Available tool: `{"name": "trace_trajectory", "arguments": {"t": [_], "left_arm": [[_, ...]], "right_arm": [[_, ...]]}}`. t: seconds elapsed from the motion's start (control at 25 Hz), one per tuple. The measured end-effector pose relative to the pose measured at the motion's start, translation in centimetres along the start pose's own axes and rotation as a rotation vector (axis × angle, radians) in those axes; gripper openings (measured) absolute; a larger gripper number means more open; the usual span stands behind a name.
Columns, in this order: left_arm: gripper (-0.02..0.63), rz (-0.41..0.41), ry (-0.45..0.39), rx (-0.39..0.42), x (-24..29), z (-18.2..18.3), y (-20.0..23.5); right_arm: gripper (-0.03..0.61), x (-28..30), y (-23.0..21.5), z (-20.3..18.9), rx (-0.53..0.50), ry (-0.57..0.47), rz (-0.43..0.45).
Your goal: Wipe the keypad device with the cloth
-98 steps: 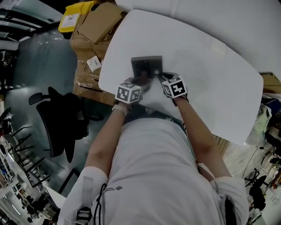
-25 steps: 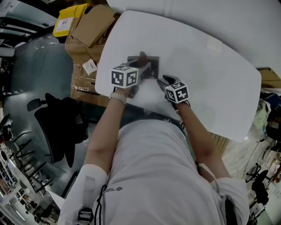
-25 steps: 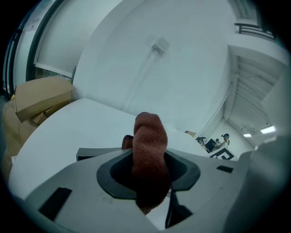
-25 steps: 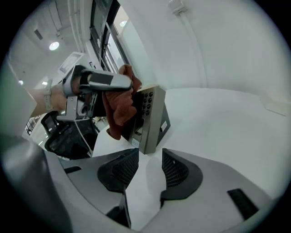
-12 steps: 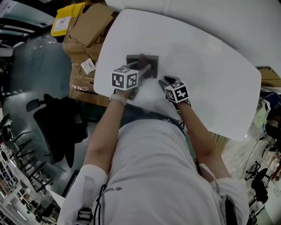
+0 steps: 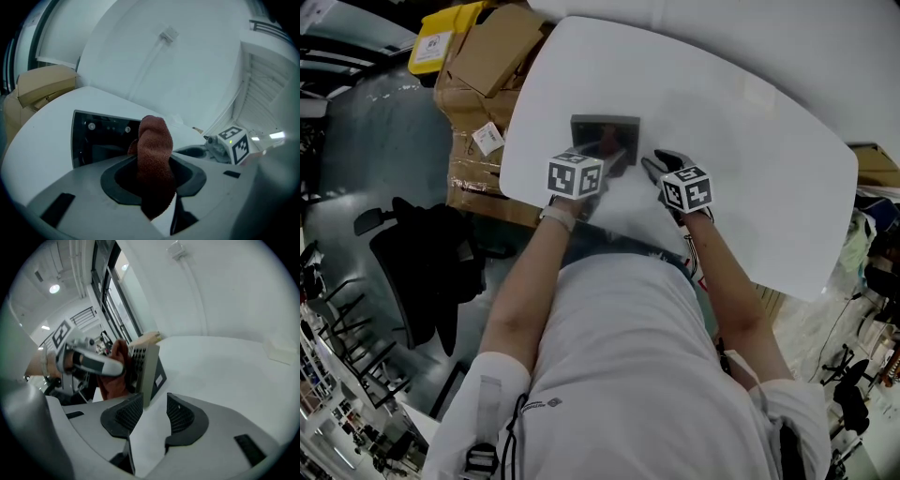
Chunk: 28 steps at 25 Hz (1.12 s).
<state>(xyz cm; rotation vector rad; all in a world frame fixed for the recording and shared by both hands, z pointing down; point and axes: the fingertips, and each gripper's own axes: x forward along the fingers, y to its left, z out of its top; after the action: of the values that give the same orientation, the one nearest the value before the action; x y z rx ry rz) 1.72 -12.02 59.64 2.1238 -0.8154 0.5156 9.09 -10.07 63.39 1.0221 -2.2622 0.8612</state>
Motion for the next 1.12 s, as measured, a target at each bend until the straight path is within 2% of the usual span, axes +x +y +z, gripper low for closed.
{"name": "trace_trajectory", "arguments": {"t": [0.16,0.4,0.76,1.0,1.12], "left_arm": [[0.15,0.002,0.028,0.0,0.1,-1.2,0.2],[0.15,-0.008,0.049,-0.028,0.4,-2.6,0.2],[0.15,-0.006,0.048,-0.029,0.4,-3.3,0.3],[0.15,-0.004,0.054,-0.034,0.4,-3.7,0.5],[0.15,0.001,0.06,-0.031,0.2,-4.1,0.7]], "right_arm": [[0.141,-1.1,-0.3,6.4,-0.01,-0.142,0.061],[0.19,0.1,0.3,11.5,-0.126,-0.091,0.16],[0.19,2.8,0.8,11.8,-0.064,0.051,0.23],[0.179,2.9,0.9,11.5,0.079,0.051,0.275],[0.169,2.5,1.0,11.3,0.112,0.047,0.277]]}}
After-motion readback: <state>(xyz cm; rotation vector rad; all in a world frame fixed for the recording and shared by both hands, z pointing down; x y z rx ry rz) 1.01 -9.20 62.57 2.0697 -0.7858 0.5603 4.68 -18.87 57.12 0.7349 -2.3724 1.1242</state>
